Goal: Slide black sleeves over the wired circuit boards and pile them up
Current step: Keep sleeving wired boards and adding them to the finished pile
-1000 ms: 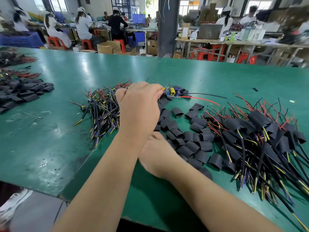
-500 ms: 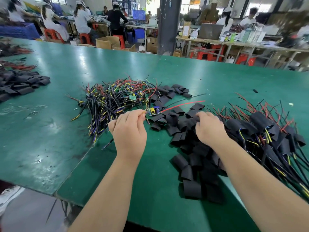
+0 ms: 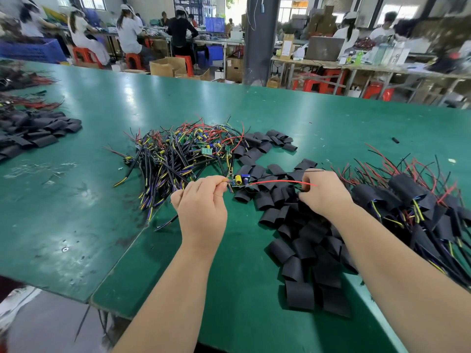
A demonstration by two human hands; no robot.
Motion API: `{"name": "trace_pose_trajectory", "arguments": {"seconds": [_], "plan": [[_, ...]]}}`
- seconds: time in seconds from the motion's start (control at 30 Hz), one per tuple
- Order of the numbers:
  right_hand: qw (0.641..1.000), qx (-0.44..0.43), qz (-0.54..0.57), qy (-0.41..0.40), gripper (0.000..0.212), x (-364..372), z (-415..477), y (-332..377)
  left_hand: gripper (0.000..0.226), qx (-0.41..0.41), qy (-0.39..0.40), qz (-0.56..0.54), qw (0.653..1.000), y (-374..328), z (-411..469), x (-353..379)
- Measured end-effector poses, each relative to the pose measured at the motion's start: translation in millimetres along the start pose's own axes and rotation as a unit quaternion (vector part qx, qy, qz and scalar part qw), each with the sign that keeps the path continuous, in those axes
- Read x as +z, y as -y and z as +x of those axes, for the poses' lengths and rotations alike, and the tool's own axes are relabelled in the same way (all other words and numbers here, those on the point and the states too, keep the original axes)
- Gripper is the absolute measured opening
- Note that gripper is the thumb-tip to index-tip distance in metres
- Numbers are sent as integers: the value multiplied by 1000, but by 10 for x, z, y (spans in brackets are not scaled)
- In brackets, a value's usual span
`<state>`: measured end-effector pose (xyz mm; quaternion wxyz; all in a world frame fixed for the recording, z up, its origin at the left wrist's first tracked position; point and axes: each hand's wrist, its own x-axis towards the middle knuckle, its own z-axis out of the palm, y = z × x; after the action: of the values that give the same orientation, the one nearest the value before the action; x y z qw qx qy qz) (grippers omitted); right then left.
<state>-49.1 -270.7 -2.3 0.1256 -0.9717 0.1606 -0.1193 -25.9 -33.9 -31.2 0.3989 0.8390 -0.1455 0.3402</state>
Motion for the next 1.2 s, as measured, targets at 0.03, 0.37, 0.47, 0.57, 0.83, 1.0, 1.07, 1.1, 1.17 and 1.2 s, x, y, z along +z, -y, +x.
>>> {"name": "trace_pose_trajectory", "arguments": {"seconds": [0.03,0.37,0.47,0.57,0.83,1.0,1.07,1.1,1.17,1.2], "plan": [[1000,-11,0,13,32,1,-27,-12,17,2,0,1,1000,2,-1,4],[929,8,370,-12,43,-89,-311,-34,15,22,-8,-5,1000,0,-31,-8],[845,50,529,-67,33,-119,-470,-114,14,25,-15,-6,1000,-5,-35,-20],[746,81,650,-120,12,-98,-646,-176,12,25,-21,-11,999,-18,-38,-25],[481,104,864,-103,27,-169,-715,-197,13,49,12,-31,998,-38,-53,-6],[465,60,880,-69,25,-182,-727,-112,15,53,14,-41,998,-53,-62,-22],[456,21,889,-45,25,-200,-746,-110,15,48,19,-43,998,-55,-66,-31],[456,-3,889,-30,26,-215,-758,-117,15,49,22,-44,998,-58,-69,-35],[460,-39,887,-8,37,-244,-776,-131,15,51,27,-46,997,-65,-72,-43],[458,-43,888,-9,40,-261,-784,-129,16,53,30,-47,997,-67,-73,-47]]}}
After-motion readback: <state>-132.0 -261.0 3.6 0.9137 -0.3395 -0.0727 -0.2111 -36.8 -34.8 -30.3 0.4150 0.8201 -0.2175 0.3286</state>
